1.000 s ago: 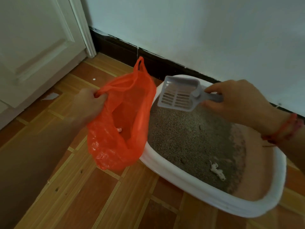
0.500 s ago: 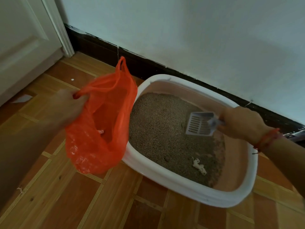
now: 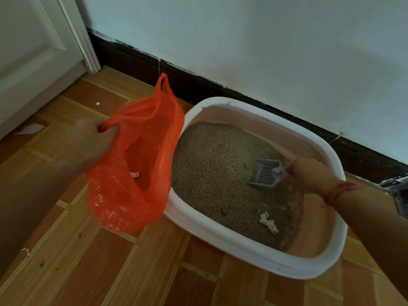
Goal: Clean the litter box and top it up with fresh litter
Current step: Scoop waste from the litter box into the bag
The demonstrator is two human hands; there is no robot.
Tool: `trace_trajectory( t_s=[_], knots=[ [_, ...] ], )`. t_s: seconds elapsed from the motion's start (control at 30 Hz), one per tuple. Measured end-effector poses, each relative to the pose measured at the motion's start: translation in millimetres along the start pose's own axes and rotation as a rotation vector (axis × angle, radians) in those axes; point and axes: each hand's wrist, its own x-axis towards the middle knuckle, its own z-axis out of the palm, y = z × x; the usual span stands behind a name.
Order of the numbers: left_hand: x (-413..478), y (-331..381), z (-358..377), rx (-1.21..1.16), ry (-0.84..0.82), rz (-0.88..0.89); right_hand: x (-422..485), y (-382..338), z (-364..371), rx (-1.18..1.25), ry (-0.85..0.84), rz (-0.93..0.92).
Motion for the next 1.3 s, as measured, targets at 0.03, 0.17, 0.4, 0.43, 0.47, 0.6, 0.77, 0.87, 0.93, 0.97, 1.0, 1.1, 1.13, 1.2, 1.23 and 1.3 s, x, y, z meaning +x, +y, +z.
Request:
trace_trajectory(
  t_s=[0.03, 0.17, 0.4, 0.43, 0.47, 0.6, 0.77, 0.87, 0.93, 0.97, 1.0, 1.1, 1.13, 1.2, 1.23, 1.3],
  knots=[
    [1, 0, 1, -0.002, 0.000, -0.001, 2, -1, 2, 0.027, 0.014, -0.005],
    [0, -1, 2, 0.003, 0.017, 0.017, 8, -8, 8, 0.144, 0.044, -0.019],
    [3, -5, 4, 0.008, 0.004, 0.001, 13, -28, 20, 0.305, 0.110, -0.014],
    [3, -5, 5, 0.003, 0.002, 0.000, 12, -30, 21, 0.331, 0.118, -0.020],
    [4, -5, 5, 0.000, -0.001, -0.001, 10, -30, 22, 0.349, 0.123, -0.029],
    [3, -7, 4, 0.007, 0.027, 0.008, 5, -29, 27, 0.423, 0.139, -0.059],
    [4, -7, 4, 0.005, 0.024, 0.001, 4, -32, 31, 0.455, 0.174, -0.071],
    [4, -7, 4, 0.001, 0.029, 0.001, 0, -36, 27, 0.534, 0.198, -0.093],
    [3, -6, 3, -0.004, 0.021, 0.003, -5, -41, 17, 0.609, 0.218, -0.132],
    [3, -6, 3, -0.010, 0.019, 0.004, -8, -44, 11, 0.644, 0.221, -0.153],
    [3, -6, 2, -0.016, 0.019, 0.004, -9, -46, 5, 0.677, 0.221, -0.167],
    [3, -5, 1, -0.011, 0.033, 0.010, -13, -49, -9, 0.717, 0.242, -0.180],
    [3, -5, 0, -0.007, 0.038, 0.016, -14, -49, -11, 0.727, 0.247, -0.183],
    [3, -7, 0, -0.010, 0.037, 0.028, -15, -52, -14, 0.754, 0.240, -0.198],
    [3, -8, 0, -0.017, 0.035, 0.033, -15, -53, -15, 0.762, 0.240, -0.202],
    [2, -9, -1, -0.022, 0.030, 0.028, -13, -53, -16, 0.764, 0.249, -0.180]
  ],
)
